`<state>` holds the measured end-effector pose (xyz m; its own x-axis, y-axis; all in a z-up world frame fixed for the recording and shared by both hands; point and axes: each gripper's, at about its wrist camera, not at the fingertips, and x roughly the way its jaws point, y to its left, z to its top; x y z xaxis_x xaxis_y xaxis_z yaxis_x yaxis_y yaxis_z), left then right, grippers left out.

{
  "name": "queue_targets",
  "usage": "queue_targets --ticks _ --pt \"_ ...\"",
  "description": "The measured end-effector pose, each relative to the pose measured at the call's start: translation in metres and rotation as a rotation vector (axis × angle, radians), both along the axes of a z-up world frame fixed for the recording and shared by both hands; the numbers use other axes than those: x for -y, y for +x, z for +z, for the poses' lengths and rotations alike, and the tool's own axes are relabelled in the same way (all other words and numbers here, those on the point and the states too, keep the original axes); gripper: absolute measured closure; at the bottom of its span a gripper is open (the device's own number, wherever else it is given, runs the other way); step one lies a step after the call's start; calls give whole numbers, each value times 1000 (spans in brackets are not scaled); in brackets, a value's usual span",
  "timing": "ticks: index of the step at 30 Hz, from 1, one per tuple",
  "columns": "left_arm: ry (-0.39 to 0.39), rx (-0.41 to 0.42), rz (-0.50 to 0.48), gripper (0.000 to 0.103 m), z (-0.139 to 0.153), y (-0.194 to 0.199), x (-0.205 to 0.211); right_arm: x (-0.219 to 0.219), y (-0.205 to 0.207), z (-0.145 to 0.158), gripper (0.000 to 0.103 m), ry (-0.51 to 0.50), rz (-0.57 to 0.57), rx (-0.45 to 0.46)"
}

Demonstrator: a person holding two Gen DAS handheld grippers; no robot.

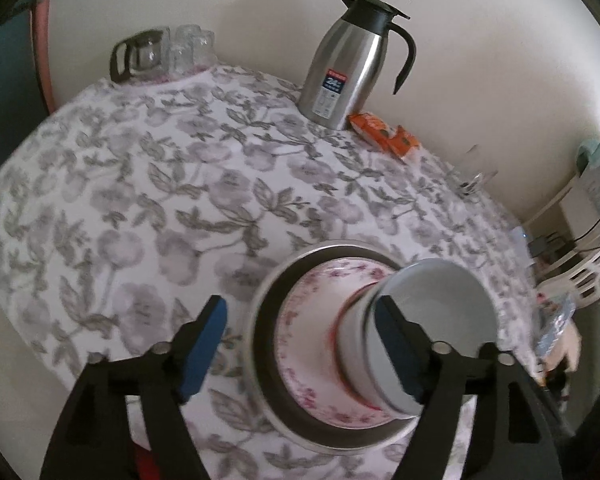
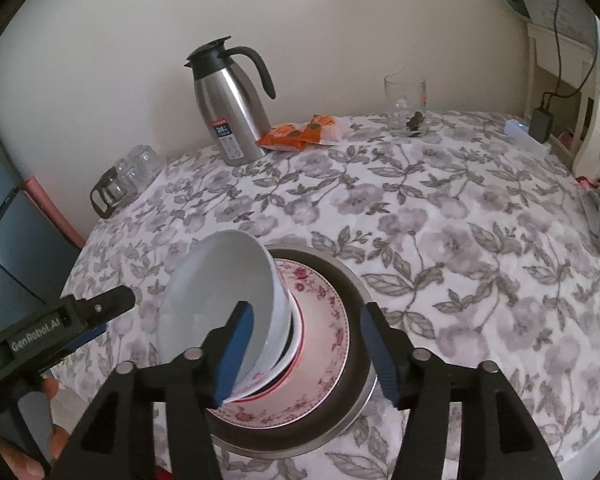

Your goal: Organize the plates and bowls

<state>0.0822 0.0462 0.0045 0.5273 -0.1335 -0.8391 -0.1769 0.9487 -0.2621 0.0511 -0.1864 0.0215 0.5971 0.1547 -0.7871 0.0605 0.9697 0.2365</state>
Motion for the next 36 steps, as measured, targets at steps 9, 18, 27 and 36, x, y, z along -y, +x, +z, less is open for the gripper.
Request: queue_targets --ticks 9,18,27,36 --pt "184 51 28 3 -1 -10 -14 5 -9 -6 19 -4 -11 -13" --pt "255 47 -29 3 -1 -15 -8 5 -16 -6 1 -15 -11 -8" --pt "297 -14 -37 3 -6 -16 -2 6 -21 -7 0 -23 -3 -9" --pt "128 -5 -22 3 -8 -15 -19 10 -21 -6 0 2 -4 -8"
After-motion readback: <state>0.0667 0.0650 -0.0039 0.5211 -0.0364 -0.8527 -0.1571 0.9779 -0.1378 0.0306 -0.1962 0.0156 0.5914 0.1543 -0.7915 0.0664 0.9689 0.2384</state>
